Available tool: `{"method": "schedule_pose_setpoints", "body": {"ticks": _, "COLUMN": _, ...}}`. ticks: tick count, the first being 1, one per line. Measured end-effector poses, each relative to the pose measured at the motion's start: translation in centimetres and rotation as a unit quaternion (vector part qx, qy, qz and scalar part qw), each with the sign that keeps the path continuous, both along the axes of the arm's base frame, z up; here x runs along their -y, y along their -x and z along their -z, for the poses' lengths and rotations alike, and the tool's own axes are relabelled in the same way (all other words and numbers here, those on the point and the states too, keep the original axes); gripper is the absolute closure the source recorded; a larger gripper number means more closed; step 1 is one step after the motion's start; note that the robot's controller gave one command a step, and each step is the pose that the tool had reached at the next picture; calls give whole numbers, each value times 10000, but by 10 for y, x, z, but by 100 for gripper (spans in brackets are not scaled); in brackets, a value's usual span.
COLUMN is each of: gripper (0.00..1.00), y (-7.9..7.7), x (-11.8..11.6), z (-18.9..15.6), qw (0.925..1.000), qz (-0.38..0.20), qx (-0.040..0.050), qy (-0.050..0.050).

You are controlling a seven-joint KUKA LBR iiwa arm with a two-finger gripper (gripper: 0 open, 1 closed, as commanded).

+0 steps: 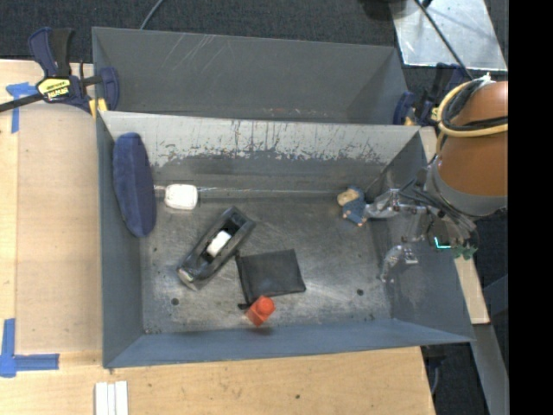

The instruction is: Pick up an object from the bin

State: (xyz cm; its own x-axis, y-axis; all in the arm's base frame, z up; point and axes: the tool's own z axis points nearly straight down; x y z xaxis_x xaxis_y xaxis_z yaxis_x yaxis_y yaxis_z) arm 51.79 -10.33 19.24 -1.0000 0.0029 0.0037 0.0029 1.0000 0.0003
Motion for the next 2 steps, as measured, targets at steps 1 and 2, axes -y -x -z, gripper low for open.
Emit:
{"method": "schedule_pose_setpoints", "body": {"ticks": 1, "gripper": 0, "y": -73, "x": -60, "z": 52, "qw": 9940, "qz": -1097, "qx": 40, "qy": -10}}
{"method": "schedule_pose_setpoints", "body": {"ticks": 2, "gripper": 0, "y": -52, "x": -113, "z": 60, "qw": 9998, "qz": 202, "qx": 23, "qy": -10}}
